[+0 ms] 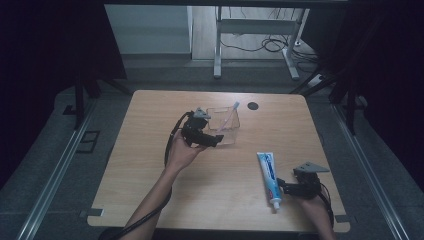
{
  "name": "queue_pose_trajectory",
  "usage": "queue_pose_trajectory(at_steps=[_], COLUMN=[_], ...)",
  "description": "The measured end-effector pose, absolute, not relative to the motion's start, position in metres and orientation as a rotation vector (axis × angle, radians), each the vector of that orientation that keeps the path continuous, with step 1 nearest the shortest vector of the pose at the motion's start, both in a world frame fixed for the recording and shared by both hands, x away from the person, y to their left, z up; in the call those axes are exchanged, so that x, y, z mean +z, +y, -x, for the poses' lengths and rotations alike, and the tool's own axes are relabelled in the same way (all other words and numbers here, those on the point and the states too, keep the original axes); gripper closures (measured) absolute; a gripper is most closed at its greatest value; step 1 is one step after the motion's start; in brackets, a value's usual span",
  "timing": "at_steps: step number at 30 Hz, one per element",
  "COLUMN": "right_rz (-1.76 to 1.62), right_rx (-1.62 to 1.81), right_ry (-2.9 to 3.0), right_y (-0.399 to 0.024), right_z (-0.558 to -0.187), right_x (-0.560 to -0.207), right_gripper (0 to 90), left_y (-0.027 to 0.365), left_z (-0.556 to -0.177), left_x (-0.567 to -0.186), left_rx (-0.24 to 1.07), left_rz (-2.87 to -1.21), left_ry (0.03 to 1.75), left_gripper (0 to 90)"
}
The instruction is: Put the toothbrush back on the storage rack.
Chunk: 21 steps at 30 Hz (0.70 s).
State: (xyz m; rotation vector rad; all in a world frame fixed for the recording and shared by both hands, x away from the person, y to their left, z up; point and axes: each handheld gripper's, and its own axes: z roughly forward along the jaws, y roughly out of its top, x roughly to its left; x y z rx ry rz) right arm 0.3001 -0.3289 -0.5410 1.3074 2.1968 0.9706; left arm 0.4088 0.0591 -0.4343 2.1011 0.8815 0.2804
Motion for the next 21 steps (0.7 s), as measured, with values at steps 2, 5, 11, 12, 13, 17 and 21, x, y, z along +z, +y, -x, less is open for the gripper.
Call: queue_pose_trajectory(at_steps=[2,5,11,12,13,17,21], right_rz=[-1.307,-1.309,-1.309,-1.309,-1.309,-1.311,-1.31], right_rx=[0.97,0.969,0.967,0.966,0.966,0.967,0.966], right_ry=[2.196,2.197,2.196,2.195,2.195,2.195,2.197], right_y=[-0.329,-0.329,-0.328,-0.328,-0.328,-0.328,-0.328], right_z=[-0.3,-0.3,-0.3,-0.3,-0.3,-0.3,-0.3], right_x=[-0.541,-0.541,-0.541,-0.541,-0.541,-0.541,-0.541], right_gripper=[19.8,19.9,19.9,20.0,20.0,20.0,20.0], left_y=[0.063,0.067,0.075,0.076,0.078,0.082,0.087], left_z=[-0.406,-0.403,-0.396,-0.395,-0.394,-0.39,-0.388], left_x=[-0.435,-0.435,-0.439,-0.44,-0.441,-0.449,-0.456], left_rx=[0.267,0.259,0.246,0.244,0.243,0.239,0.232], left_rz=[-2.092,-2.085,-2.075,-2.074,-2.075,-2.079,-2.073], left_ry=[0.885,0.889,0.892,0.894,0.896,0.905,0.917], left_gripper=[15.2,14.9,14.9,14.9,14.9,14.9,14.9])
